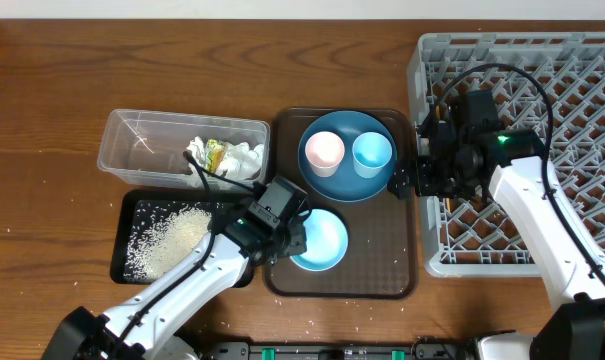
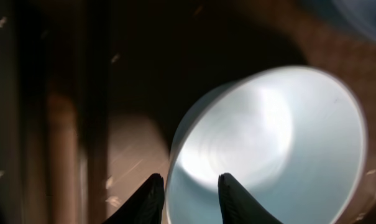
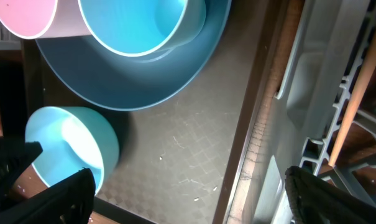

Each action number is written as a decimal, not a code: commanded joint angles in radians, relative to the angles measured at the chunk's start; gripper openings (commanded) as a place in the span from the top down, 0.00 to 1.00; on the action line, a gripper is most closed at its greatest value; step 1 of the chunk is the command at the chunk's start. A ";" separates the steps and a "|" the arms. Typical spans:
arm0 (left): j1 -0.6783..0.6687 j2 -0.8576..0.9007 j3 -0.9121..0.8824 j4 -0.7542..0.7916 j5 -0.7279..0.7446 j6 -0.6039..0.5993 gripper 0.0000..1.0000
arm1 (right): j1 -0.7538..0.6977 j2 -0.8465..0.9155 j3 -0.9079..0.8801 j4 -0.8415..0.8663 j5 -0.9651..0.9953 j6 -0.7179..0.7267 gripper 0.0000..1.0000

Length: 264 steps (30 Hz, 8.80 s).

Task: Sort waste into correct bins and load items into the dishwasher rack
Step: 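Reach the left gripper over the blue plate to the pink cup, then grasp the pink cup with the left gripper and lift it, then grasp the pink cup with the right gripper, taking it from the left, then carry the pink cup with the right gripper into the dish rack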

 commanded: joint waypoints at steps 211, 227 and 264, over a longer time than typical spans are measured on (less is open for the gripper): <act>0.486 0.090 0.448 0.035 0.830 0.243 0.07 | -0.306 -0.026 0.388 -0.123 0.212 0.011 0.53; 0.486 0.090 0.448 0.035 0.830 0.243 0.00 | -0.307 0.133 0.388 -0.076 0.217 -0.033 0.59; 0.486 0.090 0.448 0.035 0.830 0.243 0.01 | -0.307 0.324 0.424 -0.078 0.315 -0.033 0.31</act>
